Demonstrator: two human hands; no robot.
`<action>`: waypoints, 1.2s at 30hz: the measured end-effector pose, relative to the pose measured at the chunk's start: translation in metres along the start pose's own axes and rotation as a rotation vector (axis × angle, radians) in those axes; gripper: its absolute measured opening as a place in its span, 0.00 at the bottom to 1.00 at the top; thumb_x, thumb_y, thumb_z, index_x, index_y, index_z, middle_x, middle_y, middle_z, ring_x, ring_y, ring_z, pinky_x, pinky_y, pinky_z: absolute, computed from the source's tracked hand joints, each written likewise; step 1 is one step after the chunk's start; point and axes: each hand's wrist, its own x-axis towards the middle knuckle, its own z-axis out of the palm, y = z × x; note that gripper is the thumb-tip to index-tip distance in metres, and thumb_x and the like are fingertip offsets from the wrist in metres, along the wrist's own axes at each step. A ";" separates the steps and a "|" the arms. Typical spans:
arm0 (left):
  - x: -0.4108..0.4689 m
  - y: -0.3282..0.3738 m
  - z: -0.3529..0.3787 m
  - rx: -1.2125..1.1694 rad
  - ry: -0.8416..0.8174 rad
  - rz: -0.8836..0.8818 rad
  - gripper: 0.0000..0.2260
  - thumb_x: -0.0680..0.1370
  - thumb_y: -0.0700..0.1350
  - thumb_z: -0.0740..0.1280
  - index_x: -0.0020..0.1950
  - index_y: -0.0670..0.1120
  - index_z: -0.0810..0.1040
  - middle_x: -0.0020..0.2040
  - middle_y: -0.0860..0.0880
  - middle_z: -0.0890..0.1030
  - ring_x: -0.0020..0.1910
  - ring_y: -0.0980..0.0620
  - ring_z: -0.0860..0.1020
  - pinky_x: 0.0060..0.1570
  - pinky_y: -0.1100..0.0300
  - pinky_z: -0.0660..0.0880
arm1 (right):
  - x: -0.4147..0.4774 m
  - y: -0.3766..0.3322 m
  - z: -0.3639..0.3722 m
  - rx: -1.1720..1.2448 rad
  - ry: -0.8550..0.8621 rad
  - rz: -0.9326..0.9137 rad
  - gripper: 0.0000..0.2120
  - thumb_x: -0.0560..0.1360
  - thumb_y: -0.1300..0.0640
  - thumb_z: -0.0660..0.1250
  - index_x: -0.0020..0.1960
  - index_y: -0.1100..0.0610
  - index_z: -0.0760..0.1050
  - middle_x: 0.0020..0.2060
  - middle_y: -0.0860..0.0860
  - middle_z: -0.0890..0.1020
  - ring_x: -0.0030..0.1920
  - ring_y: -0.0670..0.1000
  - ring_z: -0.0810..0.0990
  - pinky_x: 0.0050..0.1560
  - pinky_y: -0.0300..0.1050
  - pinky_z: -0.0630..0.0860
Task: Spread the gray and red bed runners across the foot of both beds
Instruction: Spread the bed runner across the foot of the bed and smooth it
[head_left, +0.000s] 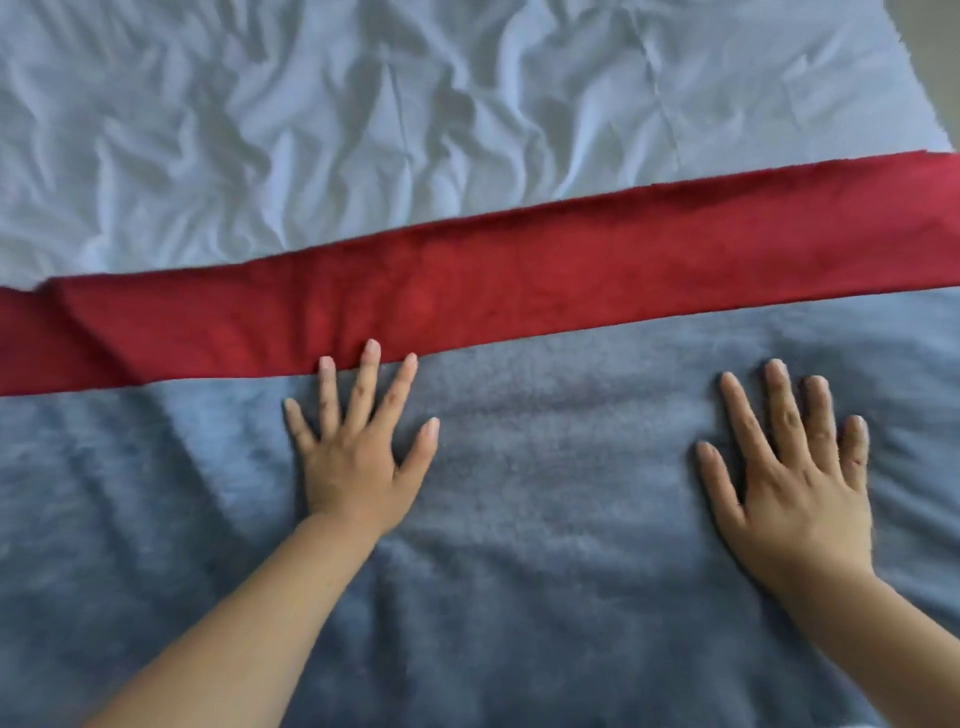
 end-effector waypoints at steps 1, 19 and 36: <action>0.000 0.001 -0.002 0.005 -0.006 0.001 0.31 0.79 0.71 0.45 0.81 0.67 0.45 0.84 0.58 0.44 0.83 0.40 0.43 0.74 0.25 0.47 | 0.002 -0.017 -0.005 0.007 -0.022 0.039 0.33 0.79 0.34 0.44 0.82 0.43 0.49 0.82 0.50 0.48 0.80 0.63 0.45 0.76 0.69 0.48; -0.005 -0.247 -0.044 -0.079 0.117 -0.176 0.25 0.84 0.59 0.43 0.83 0.63 0.52 0.85 0.55 0.50 0.83 0.44 0.50 0.77 0.32 0.50 | -0.010 -0.479 0.014 0.189 -0.050 -0.750 0.29 0.83 0.48 0.52 0.82 0.53 0.51 0.82 0.51 0.51 0.81 0.57 0.46 0.79 0.57 0.41; -0.016 -0.350 0.008 -0.113 0.151 -0.316 0.28 0.82 0.68 0.43 0.82 0.65 0.47 0.84 0.57 0.46 0.83 0.44 0.43 0.73 0.23 0.45 | 0.031 -0.513 0.038 -0.031 0.000 -0.671 0.35 0.79 0.30 0.47 0.82 0.43 0.46 0.82 0.51 0.50 0.81 0.54 0.46 0.78 0.66 0.48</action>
